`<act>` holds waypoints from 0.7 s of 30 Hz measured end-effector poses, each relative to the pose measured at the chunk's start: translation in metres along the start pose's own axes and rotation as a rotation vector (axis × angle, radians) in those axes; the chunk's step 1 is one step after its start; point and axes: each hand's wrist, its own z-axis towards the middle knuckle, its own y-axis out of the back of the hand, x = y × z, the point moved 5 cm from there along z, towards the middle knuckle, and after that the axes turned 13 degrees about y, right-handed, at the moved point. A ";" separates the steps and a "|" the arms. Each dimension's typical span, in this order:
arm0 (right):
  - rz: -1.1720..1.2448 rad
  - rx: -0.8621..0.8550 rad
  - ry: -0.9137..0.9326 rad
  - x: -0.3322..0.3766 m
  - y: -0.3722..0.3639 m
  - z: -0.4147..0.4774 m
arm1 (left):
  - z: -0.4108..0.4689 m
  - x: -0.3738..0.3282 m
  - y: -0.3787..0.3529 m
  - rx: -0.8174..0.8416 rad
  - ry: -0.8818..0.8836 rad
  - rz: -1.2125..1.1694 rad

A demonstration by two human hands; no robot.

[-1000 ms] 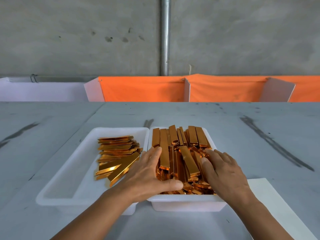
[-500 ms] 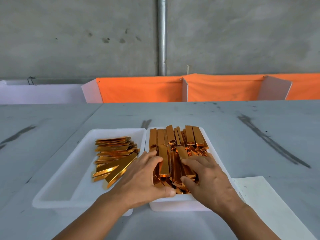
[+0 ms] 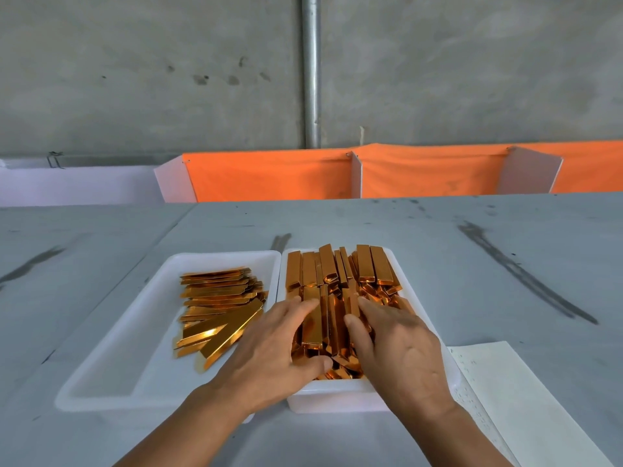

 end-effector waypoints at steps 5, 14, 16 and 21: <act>-0.088 -0.095 0.135 0.014 -0.001 -0.007 | 0.001 0.000 -0.003 -0.012 -0.012 0.084; -0.006 0.079 0.013 0.007 -0.020 -0.015 | 0.006 0.000 -0.008 -0.044 -0.026 0.084; 0.037 0.091 -0.003 0.005 -0.021 -0.018 | 0.006 0.000 -0.009 -0.051 -0.020 0.089; 0.051 -0.023 -0.066 -0.015 -0.006 -0.021 | 0.005 0.003 -0.006 -0.042 0.019 0.002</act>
